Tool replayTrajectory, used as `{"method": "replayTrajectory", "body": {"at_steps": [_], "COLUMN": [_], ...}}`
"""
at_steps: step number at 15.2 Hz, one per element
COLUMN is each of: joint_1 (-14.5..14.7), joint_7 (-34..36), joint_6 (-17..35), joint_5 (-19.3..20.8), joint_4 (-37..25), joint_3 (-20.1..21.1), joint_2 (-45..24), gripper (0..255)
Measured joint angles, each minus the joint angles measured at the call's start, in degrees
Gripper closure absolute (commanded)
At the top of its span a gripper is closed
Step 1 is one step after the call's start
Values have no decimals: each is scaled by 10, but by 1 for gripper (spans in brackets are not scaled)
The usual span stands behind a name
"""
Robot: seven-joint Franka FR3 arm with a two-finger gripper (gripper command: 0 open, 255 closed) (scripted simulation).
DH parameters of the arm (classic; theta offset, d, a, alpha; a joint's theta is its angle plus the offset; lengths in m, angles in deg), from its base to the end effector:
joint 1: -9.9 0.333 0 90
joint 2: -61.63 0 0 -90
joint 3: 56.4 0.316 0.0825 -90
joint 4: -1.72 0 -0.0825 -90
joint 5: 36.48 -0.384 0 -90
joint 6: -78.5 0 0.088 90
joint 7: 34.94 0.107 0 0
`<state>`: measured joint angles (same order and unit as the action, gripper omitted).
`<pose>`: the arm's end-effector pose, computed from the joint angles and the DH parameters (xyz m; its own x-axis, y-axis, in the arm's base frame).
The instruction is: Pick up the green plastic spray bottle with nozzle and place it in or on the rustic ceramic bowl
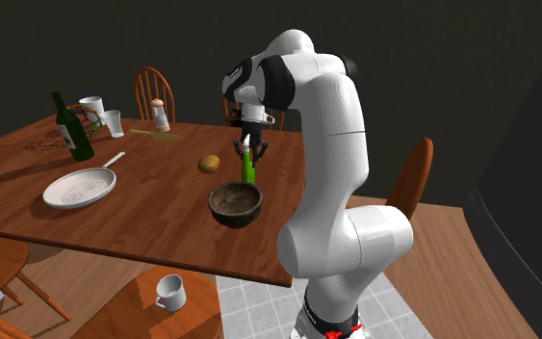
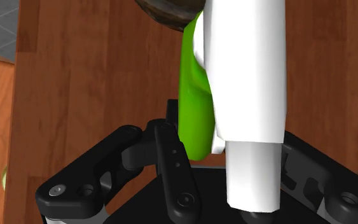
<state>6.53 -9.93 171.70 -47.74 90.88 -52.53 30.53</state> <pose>0.6378 0.0202 0.3064 0.7650 -0.4081 -0.4981 -0.4663 -0.8846 0.0086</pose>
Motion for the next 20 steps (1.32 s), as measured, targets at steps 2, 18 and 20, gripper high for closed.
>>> {"method": "replayTrajectory", "body": {"at_steps": [2, 18, 20], "joint_1": [0, -3, -4], "joint_7": [1, 20, 23], "joint_6": [-8, -107, -121], "joint_5": [0, -2, -2], "joint_4": [-4, -66, -78], "joint_3": [0, 2, 2], "joint_2": [3, 42, 44], "gripper": [255, 255, 255]}}
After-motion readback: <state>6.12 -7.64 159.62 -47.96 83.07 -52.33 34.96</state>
